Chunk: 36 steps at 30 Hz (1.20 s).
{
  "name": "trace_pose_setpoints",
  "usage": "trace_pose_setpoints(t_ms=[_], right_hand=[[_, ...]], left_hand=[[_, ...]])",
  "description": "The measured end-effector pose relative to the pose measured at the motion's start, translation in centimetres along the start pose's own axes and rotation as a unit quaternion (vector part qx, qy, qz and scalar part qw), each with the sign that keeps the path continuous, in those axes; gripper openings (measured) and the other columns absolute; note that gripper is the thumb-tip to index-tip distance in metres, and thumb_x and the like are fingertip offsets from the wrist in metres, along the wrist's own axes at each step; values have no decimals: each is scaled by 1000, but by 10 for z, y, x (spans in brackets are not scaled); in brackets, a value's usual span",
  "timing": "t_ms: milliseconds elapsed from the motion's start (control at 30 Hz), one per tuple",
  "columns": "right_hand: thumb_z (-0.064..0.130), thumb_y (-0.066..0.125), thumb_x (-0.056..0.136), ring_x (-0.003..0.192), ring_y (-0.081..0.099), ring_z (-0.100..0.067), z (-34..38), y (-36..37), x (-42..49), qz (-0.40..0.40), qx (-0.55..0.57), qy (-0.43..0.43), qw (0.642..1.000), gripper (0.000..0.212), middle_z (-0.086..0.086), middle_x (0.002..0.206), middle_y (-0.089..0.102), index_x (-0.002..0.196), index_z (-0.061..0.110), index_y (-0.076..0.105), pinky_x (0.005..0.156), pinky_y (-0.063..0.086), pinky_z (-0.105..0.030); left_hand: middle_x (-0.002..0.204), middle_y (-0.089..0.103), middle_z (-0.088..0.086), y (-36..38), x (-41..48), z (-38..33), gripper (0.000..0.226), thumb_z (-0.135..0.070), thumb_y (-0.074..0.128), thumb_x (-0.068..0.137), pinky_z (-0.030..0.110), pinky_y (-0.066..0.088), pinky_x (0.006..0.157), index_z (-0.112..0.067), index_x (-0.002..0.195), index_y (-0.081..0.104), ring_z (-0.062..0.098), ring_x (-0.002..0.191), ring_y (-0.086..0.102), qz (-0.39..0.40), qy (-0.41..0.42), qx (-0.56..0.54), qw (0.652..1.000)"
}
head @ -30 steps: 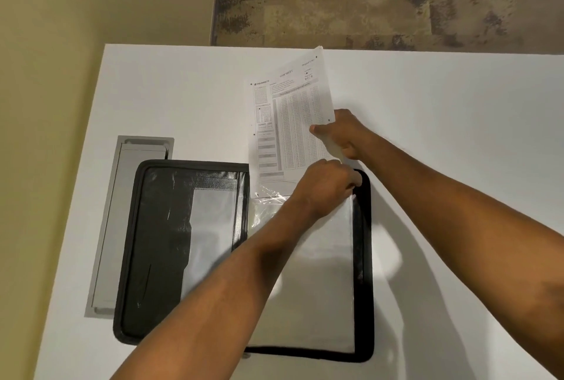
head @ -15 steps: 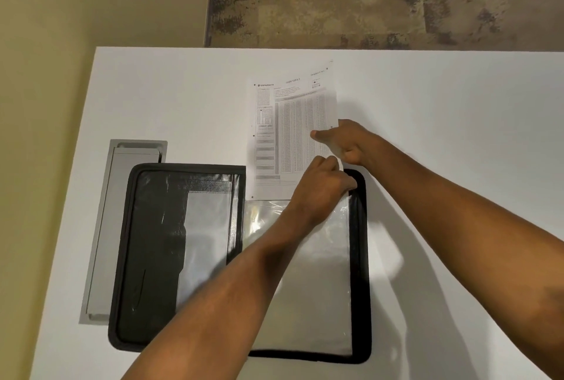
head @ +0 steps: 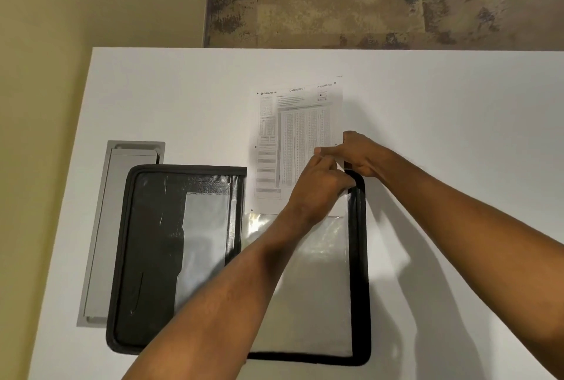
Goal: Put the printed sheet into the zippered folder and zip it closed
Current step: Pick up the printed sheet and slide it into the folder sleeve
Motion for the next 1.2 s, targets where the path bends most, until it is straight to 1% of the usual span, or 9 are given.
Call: trace_pose_setpoints(t_ms=[67,133,233,400,700,833,967,1033,1200], right_hand=[[24,86,85,55,67,-6,-5,0,-2,-6,-13,-10,1000,23,4,70,76,101,16,73,48,51,-20],[16,81,88,74,76,-13,-8,4,-5,2,-41,-12,999,14,-3,92,80,97,22,74,61,59,-20],[22,84,87,85,79,-12,1,6,-8,36,-18,-30,999,15,-2,102,81,99,26,76,69,62,-21],[19,71,99,116,70,-36,21,-25,4,-100,42,-66,992,27,-20,121,74,116,-1,71,101,57,-53],[1,68,97,84,73,-18,5,-10,-9,19,-7,-47,999,33,-9,114,77,128,11,69,76,62,-32],[-2,71,92,90,72,-26,-5,-11,-12,65,-33,-10,997,20,-9,106,80,107,9,78,87,64,-38],[20,74,96,73,63,-14,10,-25,-5,-51,-24,-48,997,19,4,84,72,81,9,66,60,57,-19],[18,71,98,81,69,-12,19,-30,-2,-111,-14,-80,990,11,2,92,73,97,6,70,64,59,-17],[8,68,99,73,73,-3,30,-29,-3,-103,-37,-111,988,25,5,87,80,124,7,70,75,64,-22]], left_hand=[[94,70,5,0,-1,1,9,-15,84,84,21,27,79,-23,88,85,25,94,54,-2,1,-2,1000],[107,75,9,0,-3,1,13,-13,85,84,23,37,83,-22,93,84,31,102,62,-1,5,-15,1000],[94,74,7,-2,-4,0,14,-9,84,83,30,44,81,-21,91,85,28,94,62,-7,14,-18,1000],[73,71,1,-5,-3,-5,12,-8,81,87,37,39,70,-18,92,85,24,78,56,-7,42,14,999],[85,71,6,-1,0,2,9,-19,78,91,34,37,72,-20,98,85,28,85,57,8,24,9,1000],[87,70,6,-3,1,4,9,-19,75,93,31,37,73,-21,95,84,27,85,56,8,13,-14,1000],[80,71,6,1,-1,3,12,-13,72,94,41,45,70,-17,95,83,27,82,58,29,6,-14,999],[83,75,7,1,-2,1,14,-11,72,94,43,47,73,-16,99,84,27,83,62,33,8,-10,999],[86,80,8,-1,0,-3,13,-10,73,94,37,47,73,-14,97,85,29,79,68,20,24,-2,1000]])
Point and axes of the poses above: each hand's wrist, its own x-axis towards the middle knuckle, its own y-axis out of the palm, z = x × y, the point moved 7 cm from there along x, towards the middle knuckle
